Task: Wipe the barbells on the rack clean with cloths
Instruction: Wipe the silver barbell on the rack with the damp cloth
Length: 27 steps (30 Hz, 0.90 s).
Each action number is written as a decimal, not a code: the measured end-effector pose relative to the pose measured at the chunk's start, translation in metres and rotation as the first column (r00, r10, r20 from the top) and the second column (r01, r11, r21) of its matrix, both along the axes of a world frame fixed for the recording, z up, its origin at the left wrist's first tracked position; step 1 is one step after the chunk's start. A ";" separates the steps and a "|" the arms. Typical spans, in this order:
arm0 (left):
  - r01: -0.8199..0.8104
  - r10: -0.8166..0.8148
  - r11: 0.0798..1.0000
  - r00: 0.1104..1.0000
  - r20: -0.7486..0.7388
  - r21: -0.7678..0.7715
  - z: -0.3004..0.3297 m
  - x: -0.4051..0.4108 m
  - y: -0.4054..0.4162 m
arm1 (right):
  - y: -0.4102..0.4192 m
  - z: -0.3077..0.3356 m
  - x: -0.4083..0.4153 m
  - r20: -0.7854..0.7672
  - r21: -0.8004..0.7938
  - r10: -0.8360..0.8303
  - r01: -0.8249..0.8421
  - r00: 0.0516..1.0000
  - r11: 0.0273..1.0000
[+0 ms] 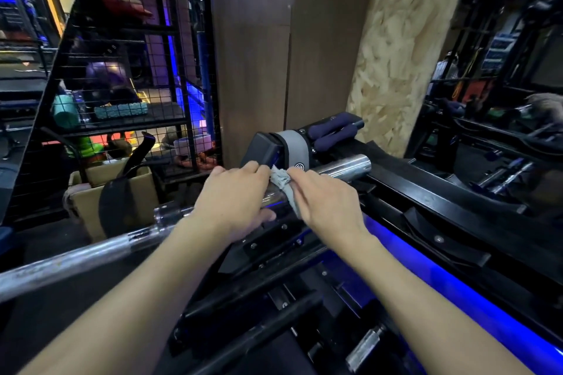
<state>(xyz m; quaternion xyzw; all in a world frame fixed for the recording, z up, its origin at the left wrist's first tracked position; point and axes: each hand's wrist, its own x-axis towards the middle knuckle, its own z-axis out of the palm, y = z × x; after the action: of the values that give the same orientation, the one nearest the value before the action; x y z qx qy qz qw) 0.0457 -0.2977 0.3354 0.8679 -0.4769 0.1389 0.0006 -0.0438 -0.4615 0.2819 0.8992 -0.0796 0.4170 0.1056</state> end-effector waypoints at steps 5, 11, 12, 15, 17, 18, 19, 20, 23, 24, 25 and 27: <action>0.030 -0.030 0.999 1.000 -0.002 -0.018 -0.007 0.013 0.003 | -0.072 0.006 -0.006 -0.055 0.082 -0.224 0.228 0.973 0.970; 0.057 -0.056 0.998 0.998 -0.026 0.020 -0.004 0.021 0.000 | -0.148 0.009 -0.018 -0.127 0.326 -0.405 0.423 0.906 0.845; 0.055 -0.054 0.998 0.998 -0.042 0.027 -0.003 0.023 0.001 | -0.145 0.008 -0.018 -0.109 0.346 -0.387 0.400 0.915 0.849; 0.068 -0.065 0.997 0.995 -0.074 0.043 0.000 0.025 0.001 | -0.110 0.001 -0.013 -0.045 0.276 -0.250 0.252 0.967 0.927; 0.082 -0.077 0.995 0.992 -0.099 0.050 0.002 0.026 0.001 | -0.082 0.001 -0.010 -0.063 0.198 -0.128 0.138 0.990 0.970; 0.088 -0.082 0.995 0.990 -0.115 0.050 0.004 0.028 0.001 | -0.075 0.002 -0.009 -0.075 0.163 -0.104 0.115 0.992 0.980; 0.094 -0.087 0.994 0.987 -0.137 0.047 0.005 0.029 0.002 | -0.078 0.005 -0.008 -0.074 0.136 -0.117 0.127 0.990 0.983; 0.100 -0.092 0.994 0.983 -0.161 0.045 0.006 0.031 0.002 | -0.088 0.009 -0.008 -0.069 0.140 -0.163 0.171 0.984 0.975; 0.114 -0.100 0.992 0.972 -0.214 0.053 0.006 0.035 0.003 | -0.129 0.020 -0.016 -0.080 0.310 -0.300 0.310 0.951 0.899; 0.118 -0.103 0.991 0.970 -0.219 0.059 0.006 0.036 0.002 | -0.131 0.018 -0.017 -0.077 0.330 -0.300 0.308 0.951 0.892; 0.121 -0.105 0.991 0.970 -0.220 0.064 0.006 0.037 0.001 | -0.124 0.015 -0.016 -0.065 0.304 -0.271 0.278 0.960 0.911; 0.123 -0.105 0.990 0.968 -0.229 0.066 0.006 0.037 0.001 | -0.094 0.006 -0.013 -0.047 0.237 -0.137 0.144 0.990 0.961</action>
<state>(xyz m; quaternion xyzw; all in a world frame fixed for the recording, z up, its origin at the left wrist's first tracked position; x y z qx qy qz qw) 0.0827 -0.2969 0.3409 0.8484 -0.5282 0.0201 0.0280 -0.0563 -0.5557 0.2883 0.9037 -0.1912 0.3822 0.0268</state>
